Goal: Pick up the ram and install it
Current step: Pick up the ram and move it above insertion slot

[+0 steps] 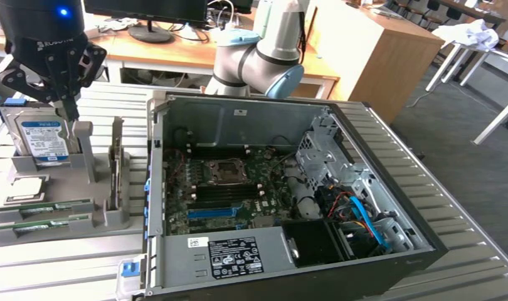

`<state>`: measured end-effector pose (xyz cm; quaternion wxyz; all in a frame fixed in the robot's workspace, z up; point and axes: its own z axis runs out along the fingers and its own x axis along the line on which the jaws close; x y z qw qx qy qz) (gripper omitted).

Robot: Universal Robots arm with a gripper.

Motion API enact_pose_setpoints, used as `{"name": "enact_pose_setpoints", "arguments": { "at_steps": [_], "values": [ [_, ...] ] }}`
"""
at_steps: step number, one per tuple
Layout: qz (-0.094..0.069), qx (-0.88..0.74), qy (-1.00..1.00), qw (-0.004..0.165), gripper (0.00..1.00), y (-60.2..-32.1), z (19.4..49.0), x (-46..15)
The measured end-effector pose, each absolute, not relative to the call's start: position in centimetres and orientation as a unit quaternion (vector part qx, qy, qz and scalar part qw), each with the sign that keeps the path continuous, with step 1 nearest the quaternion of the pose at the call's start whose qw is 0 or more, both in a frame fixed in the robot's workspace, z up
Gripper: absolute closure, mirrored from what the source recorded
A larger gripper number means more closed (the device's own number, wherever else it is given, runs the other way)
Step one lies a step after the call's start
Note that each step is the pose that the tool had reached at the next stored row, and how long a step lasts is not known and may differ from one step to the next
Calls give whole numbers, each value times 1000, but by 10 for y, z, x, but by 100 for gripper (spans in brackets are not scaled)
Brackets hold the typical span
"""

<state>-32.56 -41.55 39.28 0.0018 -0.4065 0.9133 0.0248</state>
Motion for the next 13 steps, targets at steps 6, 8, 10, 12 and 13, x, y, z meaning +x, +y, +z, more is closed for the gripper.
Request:
{"name": "enact_pose_setpoints", "arguments": {
  "at_steps": [6,8,10,12,13],
  "values": [
    [25,-425,905,1,90,-415,393,-326],
    [25,-431,902,1,90,-415,393,-326],
    [25,-437,899,1,90,-415,393,-326],
    [25,-444,896,1,90,-415,393,-326],
    [25,-447,894,1,90,-415,393,-326]
  ]
}}
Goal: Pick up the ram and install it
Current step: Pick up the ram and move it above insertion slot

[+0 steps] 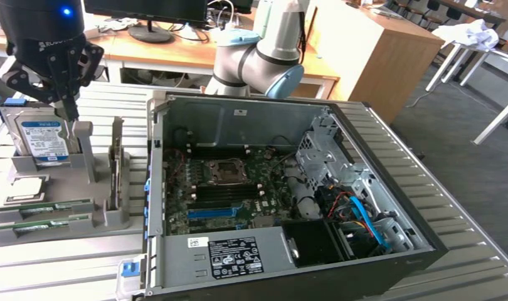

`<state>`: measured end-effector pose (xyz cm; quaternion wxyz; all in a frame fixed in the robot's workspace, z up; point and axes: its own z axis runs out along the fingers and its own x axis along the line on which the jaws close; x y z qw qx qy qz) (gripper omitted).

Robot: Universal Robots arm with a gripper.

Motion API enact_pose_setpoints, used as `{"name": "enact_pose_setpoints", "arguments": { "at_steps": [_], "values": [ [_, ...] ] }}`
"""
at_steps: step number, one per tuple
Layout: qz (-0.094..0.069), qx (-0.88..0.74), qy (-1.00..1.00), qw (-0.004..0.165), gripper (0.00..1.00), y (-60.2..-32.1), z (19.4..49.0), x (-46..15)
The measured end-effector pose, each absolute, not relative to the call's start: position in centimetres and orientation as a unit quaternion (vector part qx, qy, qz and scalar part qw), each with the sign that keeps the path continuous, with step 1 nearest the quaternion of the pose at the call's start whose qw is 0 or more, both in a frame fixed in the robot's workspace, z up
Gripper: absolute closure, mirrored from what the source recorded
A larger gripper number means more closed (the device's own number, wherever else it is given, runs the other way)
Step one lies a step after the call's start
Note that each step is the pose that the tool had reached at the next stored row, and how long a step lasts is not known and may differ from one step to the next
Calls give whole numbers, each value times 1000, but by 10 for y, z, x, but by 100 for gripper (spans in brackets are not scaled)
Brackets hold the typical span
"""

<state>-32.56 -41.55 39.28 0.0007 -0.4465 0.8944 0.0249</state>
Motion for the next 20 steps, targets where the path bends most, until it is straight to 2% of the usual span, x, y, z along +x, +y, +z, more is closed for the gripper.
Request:
{"name": "enact_pose_setpoints", "arguments": {
  "at_steps": [20],
  "values": [
    [25,-503,864,-1,90,-415,393,-326]
  ]
}}
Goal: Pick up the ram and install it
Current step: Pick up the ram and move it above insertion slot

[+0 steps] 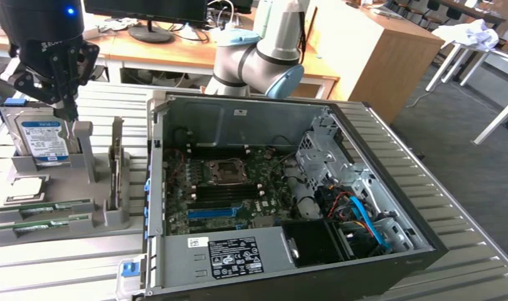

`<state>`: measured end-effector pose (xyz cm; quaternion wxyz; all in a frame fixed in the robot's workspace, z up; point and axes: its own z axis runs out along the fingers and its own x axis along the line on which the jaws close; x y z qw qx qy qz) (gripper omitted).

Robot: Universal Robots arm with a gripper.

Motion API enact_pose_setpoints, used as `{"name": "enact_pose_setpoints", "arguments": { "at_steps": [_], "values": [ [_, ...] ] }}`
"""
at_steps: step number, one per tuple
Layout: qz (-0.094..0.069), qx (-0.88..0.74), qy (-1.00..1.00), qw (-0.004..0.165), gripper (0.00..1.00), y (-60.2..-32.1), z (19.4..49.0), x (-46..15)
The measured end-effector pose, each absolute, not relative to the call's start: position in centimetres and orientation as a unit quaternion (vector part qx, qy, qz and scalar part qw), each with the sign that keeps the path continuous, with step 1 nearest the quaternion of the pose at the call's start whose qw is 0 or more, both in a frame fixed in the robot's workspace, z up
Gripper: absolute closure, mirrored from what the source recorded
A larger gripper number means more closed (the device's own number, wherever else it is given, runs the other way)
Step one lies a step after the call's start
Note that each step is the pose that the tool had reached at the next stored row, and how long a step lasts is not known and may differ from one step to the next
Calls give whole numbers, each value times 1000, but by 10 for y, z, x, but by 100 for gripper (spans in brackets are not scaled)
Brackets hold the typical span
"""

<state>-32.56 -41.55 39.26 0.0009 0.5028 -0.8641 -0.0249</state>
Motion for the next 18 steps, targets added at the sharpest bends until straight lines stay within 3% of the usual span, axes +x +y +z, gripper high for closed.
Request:
{"name": "enact_pose_setpoints", "arguments": {
  "at_steps": [18],
  "values": [
    [-25,553,-833,2,90,-415,393,-326]
  ]
}}
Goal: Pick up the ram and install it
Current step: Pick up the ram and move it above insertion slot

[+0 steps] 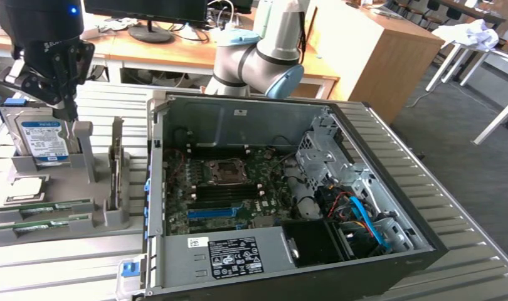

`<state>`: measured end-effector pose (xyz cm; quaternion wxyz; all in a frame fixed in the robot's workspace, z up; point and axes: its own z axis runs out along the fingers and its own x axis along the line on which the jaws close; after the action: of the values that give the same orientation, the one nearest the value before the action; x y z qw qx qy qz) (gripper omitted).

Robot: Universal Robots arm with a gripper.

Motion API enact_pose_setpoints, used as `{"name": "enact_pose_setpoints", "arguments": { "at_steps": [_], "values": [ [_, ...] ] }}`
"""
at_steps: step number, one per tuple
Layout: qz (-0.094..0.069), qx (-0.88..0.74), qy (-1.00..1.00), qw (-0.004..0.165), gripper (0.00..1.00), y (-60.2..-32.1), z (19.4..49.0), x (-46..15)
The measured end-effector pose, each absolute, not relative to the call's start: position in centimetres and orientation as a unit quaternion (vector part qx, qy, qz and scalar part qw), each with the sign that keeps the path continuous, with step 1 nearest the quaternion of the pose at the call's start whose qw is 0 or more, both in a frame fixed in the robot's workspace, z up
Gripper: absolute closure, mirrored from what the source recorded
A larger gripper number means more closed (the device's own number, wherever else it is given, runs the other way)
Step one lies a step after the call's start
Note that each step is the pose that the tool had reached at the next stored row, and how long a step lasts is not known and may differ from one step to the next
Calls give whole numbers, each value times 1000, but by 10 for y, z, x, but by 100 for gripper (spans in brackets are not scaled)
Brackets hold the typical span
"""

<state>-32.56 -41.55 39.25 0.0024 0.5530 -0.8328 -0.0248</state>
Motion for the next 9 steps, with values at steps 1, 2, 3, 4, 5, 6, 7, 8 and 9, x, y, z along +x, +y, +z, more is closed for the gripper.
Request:
{"name": "enact_pose_setpoints", "arguments": {
  "at_steps": [1,2,3,4,5,6,7,8,9],
  "values": [
    [-25,556,-831,2,90,-415,392,-326],
    [-25,558,-829,3,90,-415,392,-326],
    [-25,561,-827,3,90,-415,393,-326],
    [-25,564,-825,3,90,-415,392,-326],
    [-25,567,-824,3,90,-415,392,-326],
    [-25,570,-822,3,90,-416,392,-326],
    [-25,572,-820,3,90,-416,392,-326],
    [-25,575,-818,3,90,-415,392,-326],
    [-25,578,-815,3,90,-416,392,-326]
  ]
}}
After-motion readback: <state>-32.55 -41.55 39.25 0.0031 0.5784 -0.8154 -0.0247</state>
